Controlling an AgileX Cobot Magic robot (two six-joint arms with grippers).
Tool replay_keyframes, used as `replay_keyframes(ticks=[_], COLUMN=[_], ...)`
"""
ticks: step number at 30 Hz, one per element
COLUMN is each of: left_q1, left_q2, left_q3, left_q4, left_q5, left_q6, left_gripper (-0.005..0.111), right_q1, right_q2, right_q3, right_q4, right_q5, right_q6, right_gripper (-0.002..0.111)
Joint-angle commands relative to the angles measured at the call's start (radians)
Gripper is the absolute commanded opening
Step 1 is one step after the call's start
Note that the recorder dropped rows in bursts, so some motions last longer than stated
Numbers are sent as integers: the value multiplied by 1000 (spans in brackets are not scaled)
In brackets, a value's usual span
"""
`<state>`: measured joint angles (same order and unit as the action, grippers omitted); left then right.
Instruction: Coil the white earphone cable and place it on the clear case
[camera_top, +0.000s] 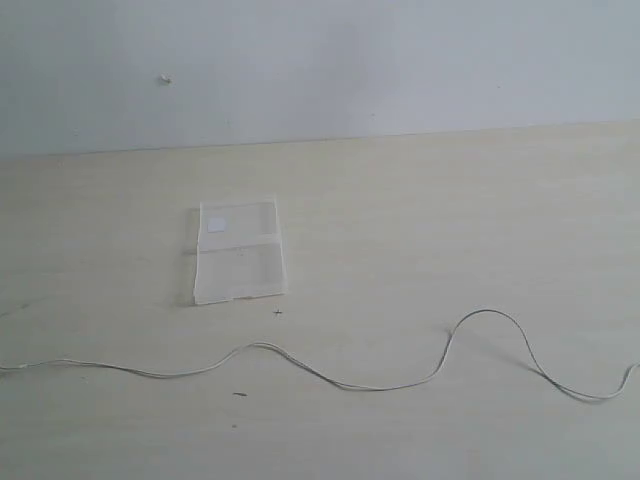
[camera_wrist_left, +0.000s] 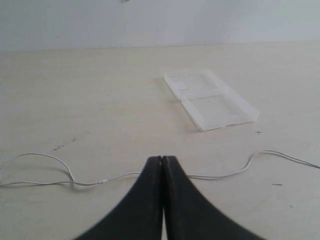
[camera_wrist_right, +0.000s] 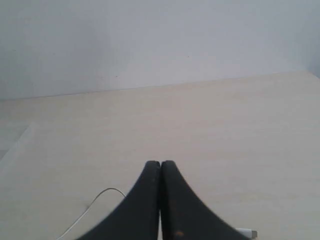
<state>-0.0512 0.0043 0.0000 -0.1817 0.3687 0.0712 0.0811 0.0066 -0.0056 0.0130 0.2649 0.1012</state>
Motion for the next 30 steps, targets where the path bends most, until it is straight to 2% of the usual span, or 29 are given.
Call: replay_keyframes(ticks=[1,20,26,30], left_q1=[2,2,2,2], left_q2=[-4,-4,-4,-4], left_q3=[0,0,0,0], left_q4=[-1,-1,-1,-1], left_q5=[-5,-5,-5,-5], left_q6=[-1,-1,-1,-1], left_gripper=[0,0,0,0], right_q1=[-7,-7,-7,-7], right_q2=[-7,-7,-7,-7], right_q3=[6,6,6,6], right_q4=[6,8,-13,60], right_q5=[-4,-7,-130,-338], right_q6=[-1,-23,-50,24], right_gripper=[0,0,0,0])
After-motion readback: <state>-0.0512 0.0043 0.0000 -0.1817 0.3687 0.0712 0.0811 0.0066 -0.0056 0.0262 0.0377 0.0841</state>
